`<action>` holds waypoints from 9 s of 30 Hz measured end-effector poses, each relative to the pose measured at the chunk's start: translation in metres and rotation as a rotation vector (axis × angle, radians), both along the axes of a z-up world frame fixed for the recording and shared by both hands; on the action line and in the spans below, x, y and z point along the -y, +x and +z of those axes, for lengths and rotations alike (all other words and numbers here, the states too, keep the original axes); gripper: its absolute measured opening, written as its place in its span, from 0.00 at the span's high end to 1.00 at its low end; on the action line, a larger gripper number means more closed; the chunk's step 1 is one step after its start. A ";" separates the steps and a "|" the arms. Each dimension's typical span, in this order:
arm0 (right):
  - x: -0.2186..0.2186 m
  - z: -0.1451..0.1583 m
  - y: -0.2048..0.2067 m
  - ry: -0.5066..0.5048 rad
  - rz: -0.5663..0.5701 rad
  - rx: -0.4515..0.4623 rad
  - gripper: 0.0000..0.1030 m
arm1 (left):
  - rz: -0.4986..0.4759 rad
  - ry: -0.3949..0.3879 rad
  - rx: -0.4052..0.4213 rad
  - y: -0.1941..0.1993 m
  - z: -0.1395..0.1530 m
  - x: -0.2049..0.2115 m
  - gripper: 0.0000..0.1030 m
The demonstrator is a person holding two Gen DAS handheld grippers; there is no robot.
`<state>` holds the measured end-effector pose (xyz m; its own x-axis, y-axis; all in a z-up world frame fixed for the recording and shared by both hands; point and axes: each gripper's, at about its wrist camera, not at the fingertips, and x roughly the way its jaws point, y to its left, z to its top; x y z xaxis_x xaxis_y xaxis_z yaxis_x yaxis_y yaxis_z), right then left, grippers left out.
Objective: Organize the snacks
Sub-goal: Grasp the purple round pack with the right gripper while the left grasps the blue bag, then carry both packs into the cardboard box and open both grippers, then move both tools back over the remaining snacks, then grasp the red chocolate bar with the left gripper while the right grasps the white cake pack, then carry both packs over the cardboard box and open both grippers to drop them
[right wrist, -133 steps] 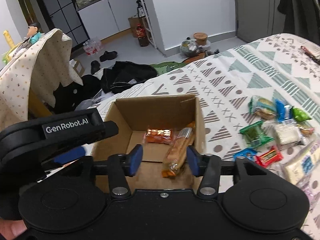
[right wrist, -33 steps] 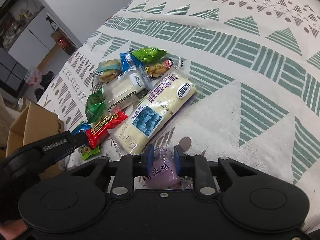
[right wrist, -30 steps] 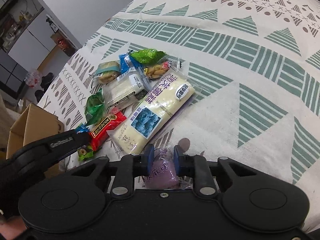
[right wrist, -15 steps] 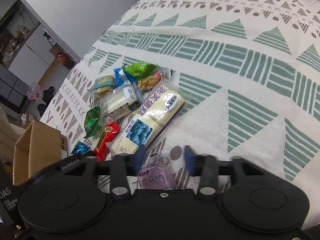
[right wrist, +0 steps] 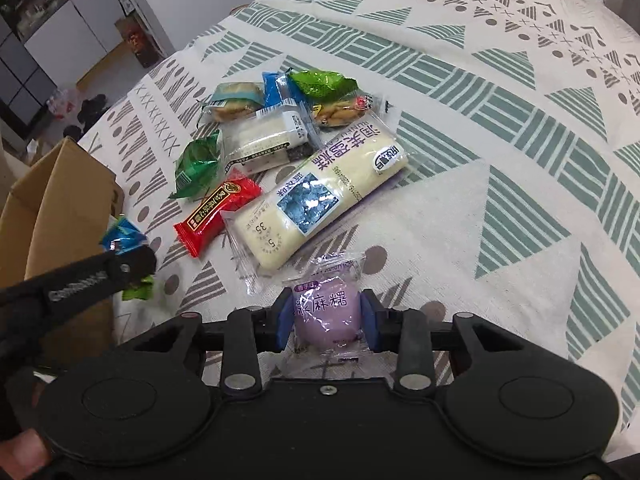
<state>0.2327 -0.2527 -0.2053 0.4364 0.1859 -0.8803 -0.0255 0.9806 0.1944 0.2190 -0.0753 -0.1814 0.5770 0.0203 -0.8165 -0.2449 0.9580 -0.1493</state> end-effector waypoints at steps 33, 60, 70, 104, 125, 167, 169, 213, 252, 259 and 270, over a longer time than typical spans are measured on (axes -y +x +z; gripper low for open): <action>-0.045 0.103 -0.039 0.028 -0.041 0.264 0.70 | 0.087 -0.078 0.193 -0.049 0.089 -0.089 0.74; -0.147 0.117 -0.018 0.076 0.107 0.303 0.70 | 0.223 -0.163 0.190 -0.047 0.080 -0.169 0.73; -0.181 0.105 -0.002 0.097 0.152 0.268 0.70 | 0.292 -0.177 0.173 -0.043 0.071 -0.192 0.70; -0.104 0.110 -0.014 0.054 0.003 0.275 0.38 | 0.313 -0.113 0.138 -0.044 0.073 -0.165 0.20; 0.002 0.118 -0.041 0.061 -0.098 0.313 0.04 | 0.159 -0.023 0.125 -0.045 0.096 -0.089 0.11; 0.057 0.050 0.004 0.119 -0.205 0.208 0.20 | -0.252 0.114 0.026 0.037 0.068 0.013 0.14; 0.052 0.046 0.008 0.110 -0.195 0.204 0.22 | -0.250 0.096 0.021 0.041 0.057 0.014 0.18; 0.013 -0.004 0.053 0.036 -0.083 0.106 0.28 | -0.325 0.014 -0.087 0.060 -0.035 0.030 0.75; -0.009 0.057 -0.015 0.039 -0.021 0.217 0.74 | -0.167 -0.075 0.090 -0.030 0.054 -0.019 0.81; -0.037 0.073 -0.022 0.065 0.013 0.247 0.74 | -0.102 -0.064 0.144 -0.044 0.072 -0.040 0.81; -0.090 0.097 -0.026 0.089 0.099 0.294 0.74 | 0.039 -0.083 0.162 -0.052 0.078 -0.089 0.81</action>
